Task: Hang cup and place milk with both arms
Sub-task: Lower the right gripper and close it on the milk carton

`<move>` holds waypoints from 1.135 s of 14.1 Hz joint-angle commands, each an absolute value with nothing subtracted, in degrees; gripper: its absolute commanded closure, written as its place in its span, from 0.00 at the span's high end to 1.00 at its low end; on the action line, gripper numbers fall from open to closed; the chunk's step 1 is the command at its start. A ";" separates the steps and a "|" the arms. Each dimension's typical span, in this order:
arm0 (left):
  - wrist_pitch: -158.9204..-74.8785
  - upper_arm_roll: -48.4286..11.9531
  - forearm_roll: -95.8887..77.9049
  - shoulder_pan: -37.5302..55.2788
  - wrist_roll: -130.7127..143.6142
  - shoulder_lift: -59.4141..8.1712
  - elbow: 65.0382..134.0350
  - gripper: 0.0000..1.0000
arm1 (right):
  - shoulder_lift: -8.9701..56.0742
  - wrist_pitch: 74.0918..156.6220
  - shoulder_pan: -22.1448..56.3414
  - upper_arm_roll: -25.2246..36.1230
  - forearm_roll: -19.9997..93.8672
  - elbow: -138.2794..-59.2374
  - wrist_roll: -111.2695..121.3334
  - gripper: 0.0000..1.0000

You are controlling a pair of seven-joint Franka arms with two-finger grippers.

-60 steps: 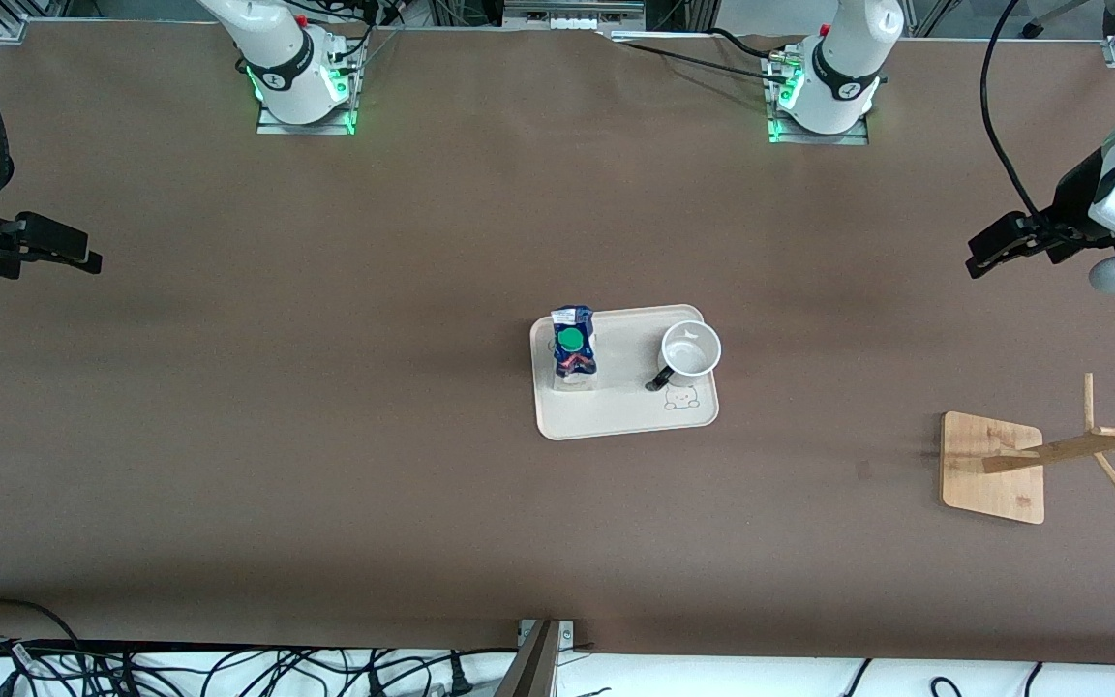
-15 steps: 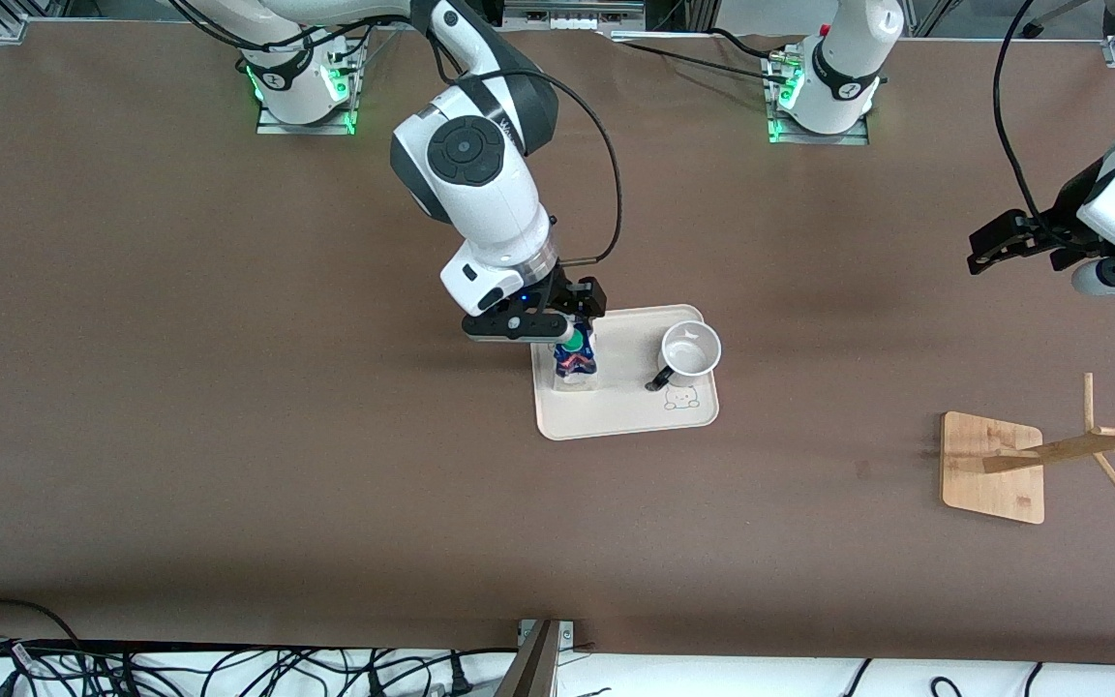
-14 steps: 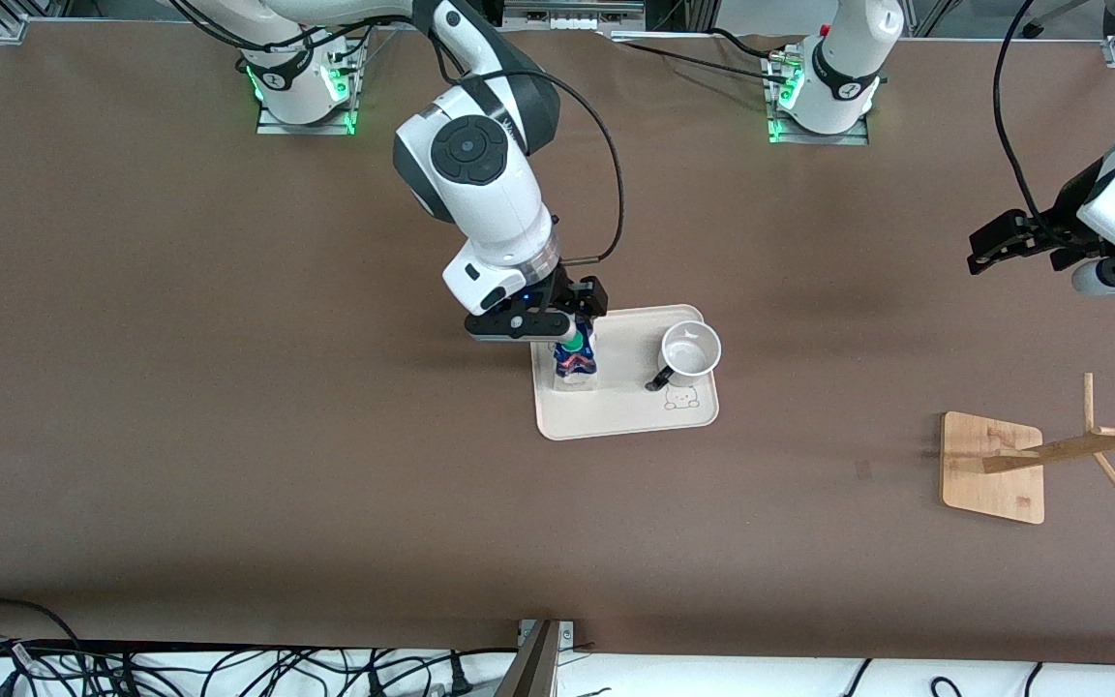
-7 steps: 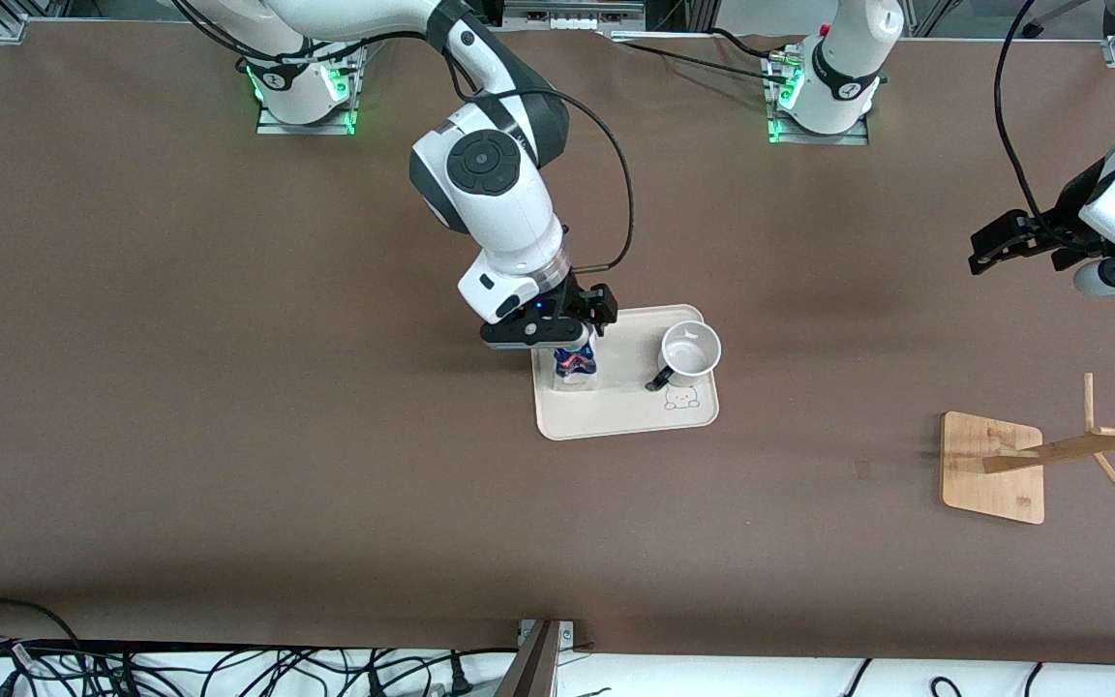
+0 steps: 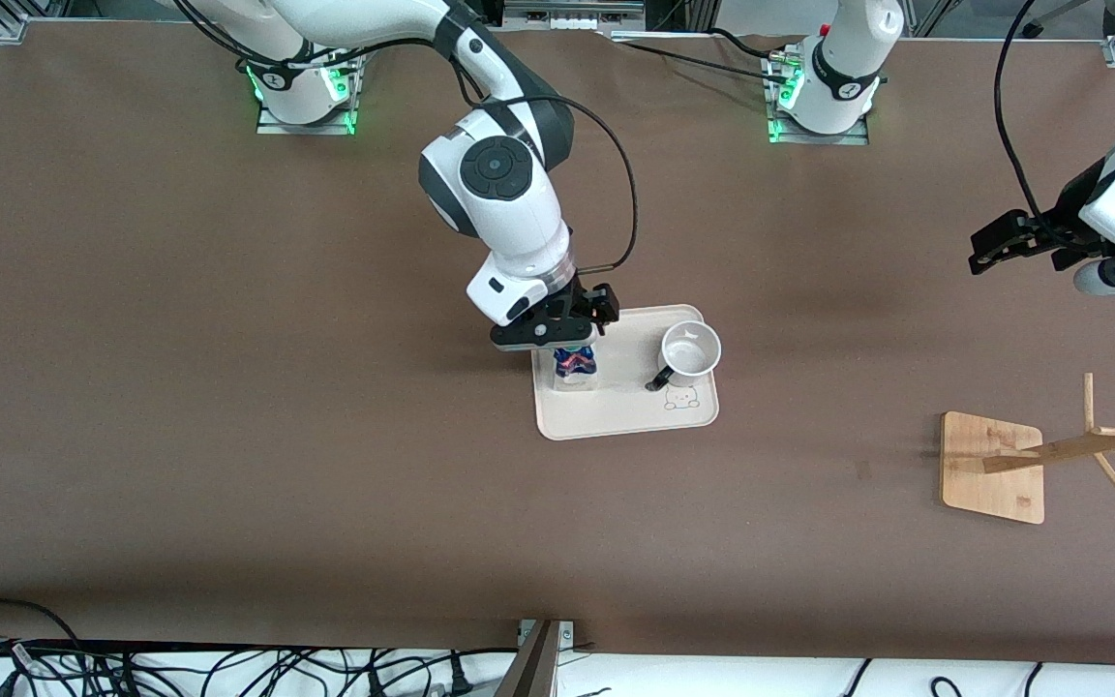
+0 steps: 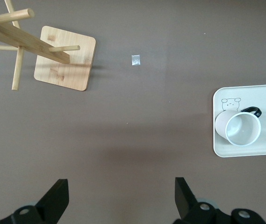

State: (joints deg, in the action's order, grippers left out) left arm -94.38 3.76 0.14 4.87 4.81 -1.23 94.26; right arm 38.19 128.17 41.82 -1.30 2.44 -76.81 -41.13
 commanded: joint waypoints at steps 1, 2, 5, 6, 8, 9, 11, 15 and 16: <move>-94.31 3.78 0.62 4.66 3.78 -0.88 94.39 1.00 | 38.85 129.55 42.45 -0.70 1.41 -76.82 -39.99 1.00; -94.31 3.78 0.62 4.75 3.87 -0.88 94.39 1.00 | 38.85 129.55 42.36 -0.70 1.41 -76.82 -39.90 1.00; -94.31 3.69 0.70 4.75 3.78 -0.97 94.39 1.00 | 39.02 129.55 42.45 -0.70 1.32 -76.82 -38.50 1.00; -94.31 3.60 0.70 4.75 3.78 -0.97 94.39 1.00 | 39.02 129.55 42.45 -0.70 0.88 -76.82 -38.50 1.00; -94.31 3.52 0.70 4.75 3.78 -0.97 94.39 1.00 | 39.02 129.55 42.36 -0.70 -0.96 -76.82 -37.19 1.00; -94.22 3.52 0.70 4.75 3.69 -0.97 94.39 1.00 | 39.02 129.55 42.28 -0.62 -1.05 -76.82 -36.31 1.00; -94.13 3.52 0.70 4.75 3.60 -0.97 94.39 1.00 | 39.11 129.55 42.19 -0.62 -1.05 -76.82 -34.64 1.00; -94.13 3.52 0.70 4.75 3.52 -0.97 94.48 1.00 | 39.11 129.55 42.01 -0.62 -1.05 -76.90 -33.75 1.00; -94.13 3.52 0.70 4.75 3.43 -0.97 94.48 1.00 | 39.11 129.55 42.19 -0.62 -1.05 -76.99 -34.01 1.00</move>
